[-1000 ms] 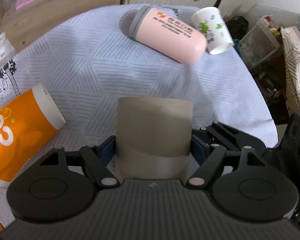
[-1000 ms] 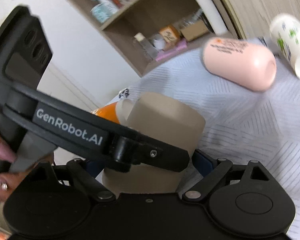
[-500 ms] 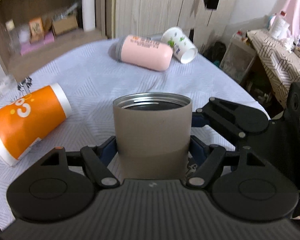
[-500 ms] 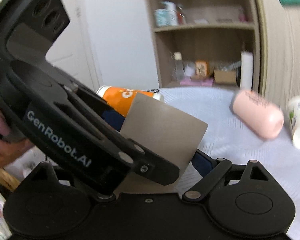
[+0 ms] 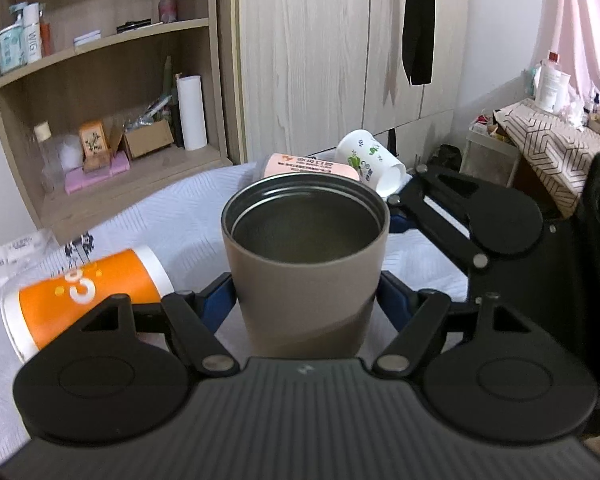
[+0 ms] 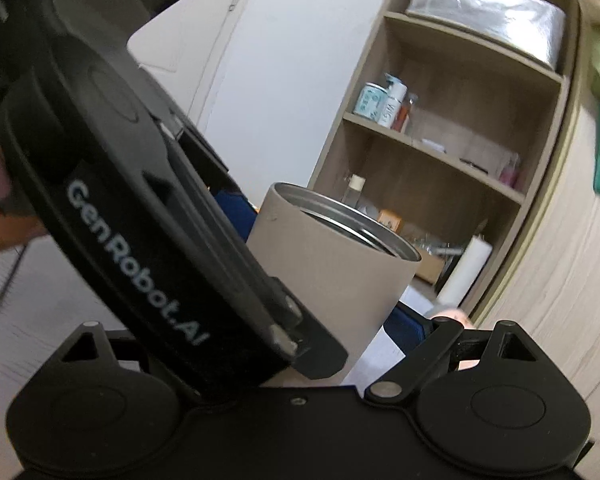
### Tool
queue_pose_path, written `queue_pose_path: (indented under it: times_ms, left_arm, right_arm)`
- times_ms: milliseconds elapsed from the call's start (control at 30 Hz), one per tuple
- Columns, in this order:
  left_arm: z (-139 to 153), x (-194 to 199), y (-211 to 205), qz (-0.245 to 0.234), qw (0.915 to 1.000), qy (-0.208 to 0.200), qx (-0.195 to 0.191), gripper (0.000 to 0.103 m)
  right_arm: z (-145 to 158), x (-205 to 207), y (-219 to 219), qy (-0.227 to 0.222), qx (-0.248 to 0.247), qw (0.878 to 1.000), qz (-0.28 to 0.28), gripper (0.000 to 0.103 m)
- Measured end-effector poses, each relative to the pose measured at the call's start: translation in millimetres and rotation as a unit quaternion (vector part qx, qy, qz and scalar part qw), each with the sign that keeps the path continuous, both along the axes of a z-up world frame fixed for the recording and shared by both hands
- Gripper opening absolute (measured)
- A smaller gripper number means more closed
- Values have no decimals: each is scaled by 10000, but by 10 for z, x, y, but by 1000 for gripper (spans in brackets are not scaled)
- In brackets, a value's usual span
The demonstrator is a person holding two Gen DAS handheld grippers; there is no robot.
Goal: Flip cup upright
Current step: 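Lower the upright taupe tumbler onto the cloth and open the left gripper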
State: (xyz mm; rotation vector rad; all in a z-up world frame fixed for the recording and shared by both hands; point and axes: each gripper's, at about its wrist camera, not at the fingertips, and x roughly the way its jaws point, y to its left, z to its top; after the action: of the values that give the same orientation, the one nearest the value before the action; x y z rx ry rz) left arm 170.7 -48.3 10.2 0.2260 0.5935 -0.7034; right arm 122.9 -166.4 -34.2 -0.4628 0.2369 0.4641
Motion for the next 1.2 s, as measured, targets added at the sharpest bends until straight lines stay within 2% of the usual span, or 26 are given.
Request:
queue_pose_path:
  times_ms: [167,300,400,467,633,1033,1133,1200]
  left_arm:
    - [-101,156,30,54,9998,136,-122,75]
    - [-176,224,-22,7,10000,-27,-23,74]
    - [-217,280,-72,-16,10000,-76,53,74]
    - [-236,326,-87,42,10000,54,26,74]
    - [-254,313,-120,29,10000,-19,59,74]
    - [-230,292,-139,264,9996,108,39,76]
    - [-207,215,-97,370,9993,109,-25,82]
    - [-198,123,-81,507,9987,-15,31,91]
  right_arm:
    - [-73,151,-29,-74,-166,9996,231,93]
    - [-153,261,6,-223,-510,9983,183,93]
    - [-193,352,-3,-250,-590,9979,131,93]
    - [-216,397,-6,-129,-557,9983,96,93]
    - [-153,453,-46,164,-322,9993,50,93]
    - [-155,429,-106,479,-70,9988,-21,91]
    - [-101,358,-128,669,80,9976,-126,92]
    - [-86,283,-166,745,234,9967,-223,94]
